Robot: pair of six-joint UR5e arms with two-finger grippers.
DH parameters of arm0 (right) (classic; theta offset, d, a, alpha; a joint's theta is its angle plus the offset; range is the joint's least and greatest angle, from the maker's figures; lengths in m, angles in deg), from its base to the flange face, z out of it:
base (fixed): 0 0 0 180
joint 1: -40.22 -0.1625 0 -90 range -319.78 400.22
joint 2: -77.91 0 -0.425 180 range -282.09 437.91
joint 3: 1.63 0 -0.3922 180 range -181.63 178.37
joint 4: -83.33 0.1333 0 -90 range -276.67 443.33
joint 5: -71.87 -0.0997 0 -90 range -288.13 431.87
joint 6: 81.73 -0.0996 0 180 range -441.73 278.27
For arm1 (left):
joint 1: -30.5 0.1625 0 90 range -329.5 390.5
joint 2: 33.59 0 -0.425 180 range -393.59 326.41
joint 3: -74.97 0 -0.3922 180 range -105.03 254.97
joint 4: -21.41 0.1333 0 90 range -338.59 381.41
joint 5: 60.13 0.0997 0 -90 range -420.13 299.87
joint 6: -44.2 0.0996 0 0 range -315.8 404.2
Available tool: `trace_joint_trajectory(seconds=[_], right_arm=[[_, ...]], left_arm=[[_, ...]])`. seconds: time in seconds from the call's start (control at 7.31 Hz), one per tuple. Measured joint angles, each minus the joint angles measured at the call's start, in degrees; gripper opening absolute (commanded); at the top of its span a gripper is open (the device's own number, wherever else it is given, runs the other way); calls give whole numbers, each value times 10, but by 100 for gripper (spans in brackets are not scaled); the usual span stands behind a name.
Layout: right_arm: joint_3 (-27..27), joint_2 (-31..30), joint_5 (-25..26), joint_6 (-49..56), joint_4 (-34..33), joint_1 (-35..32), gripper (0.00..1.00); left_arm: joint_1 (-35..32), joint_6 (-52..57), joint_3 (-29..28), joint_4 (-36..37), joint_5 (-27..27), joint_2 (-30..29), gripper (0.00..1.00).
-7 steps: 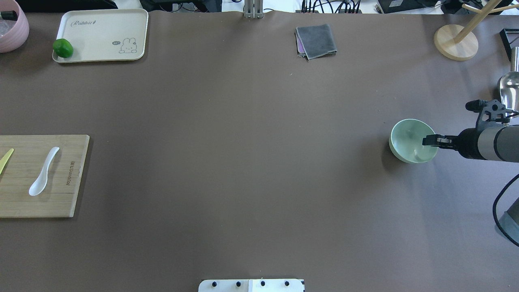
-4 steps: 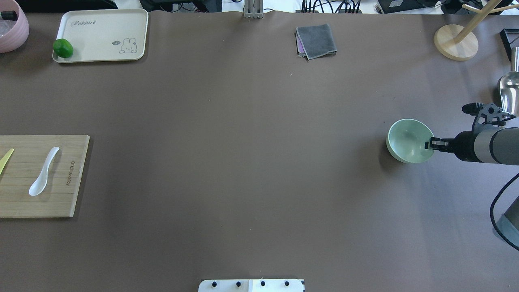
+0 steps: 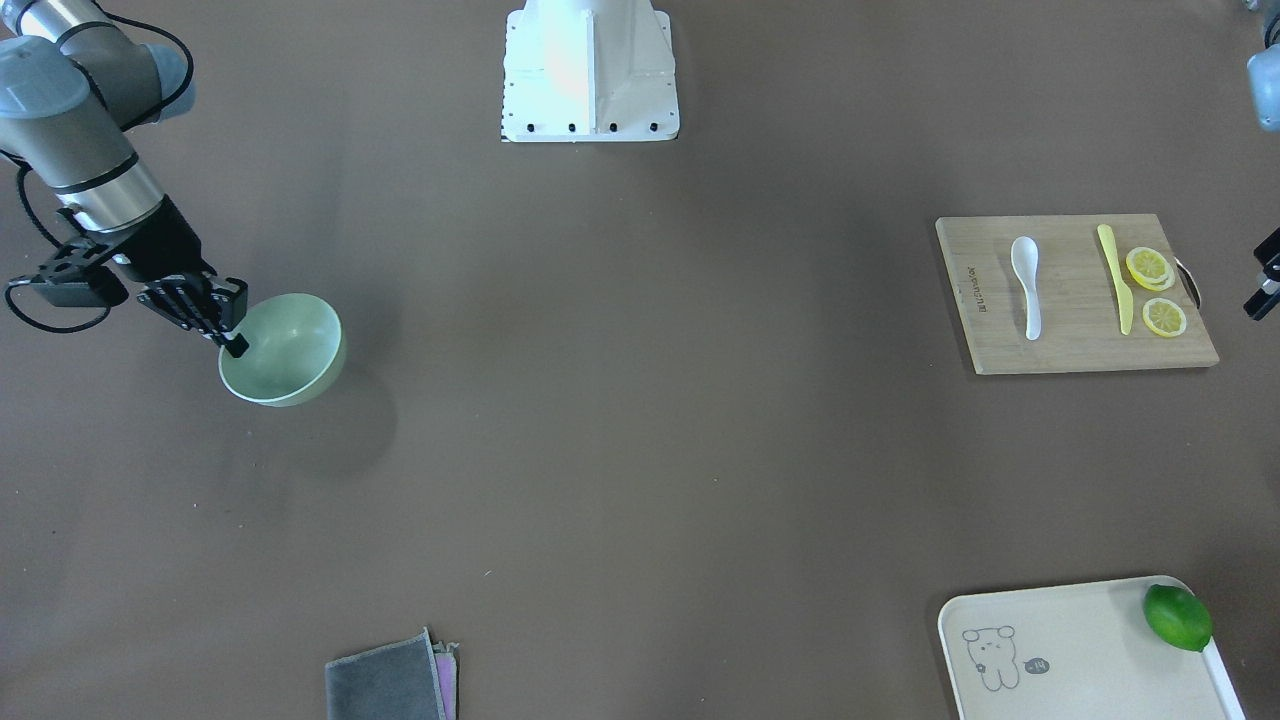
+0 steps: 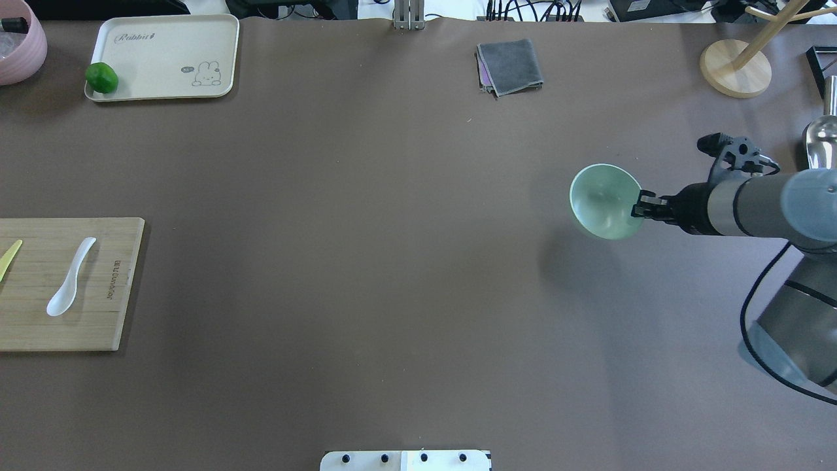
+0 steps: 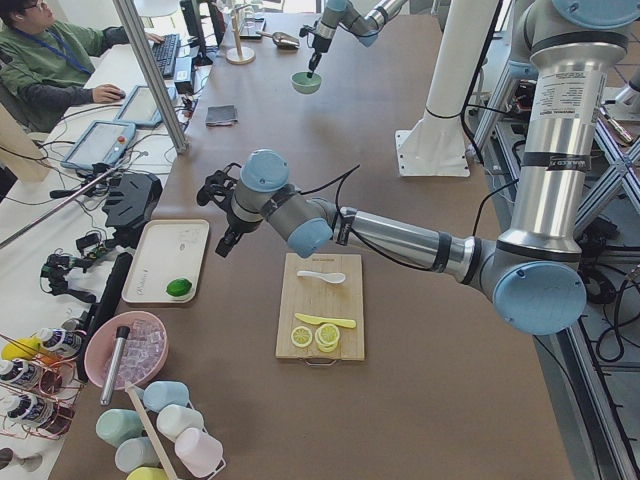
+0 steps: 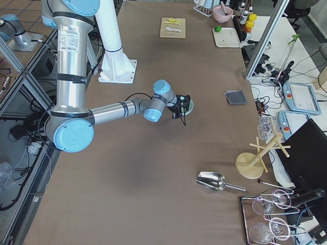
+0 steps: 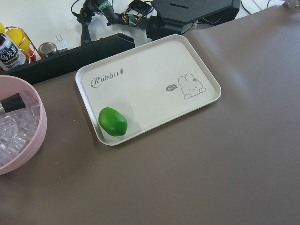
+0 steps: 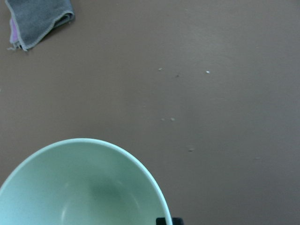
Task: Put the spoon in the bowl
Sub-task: 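Slide the green bowl with the right gripper toward the table center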
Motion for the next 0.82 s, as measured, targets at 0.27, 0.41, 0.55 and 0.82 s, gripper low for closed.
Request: trace_joint_trajectory(seconds=[0.27, 0.41, 0.55, 0.82], right_arm=[[-8, 124, 69, -79, -152, 73, 0], [-7, 181, 104, -116, -219, 114, 0], [-4, 226, 135, -149, -266, 155, 0], [0, 263, 170, -181, -301, 214, 0]], left_arm=[[0, 0, -3, 0, 0, 2, 98], [0, 0, -6, 0, 0, 2, 98], [1, 0, -8, 0, 0, 3, 98], [1, 0, -9, 0, -1, 4, 98]])
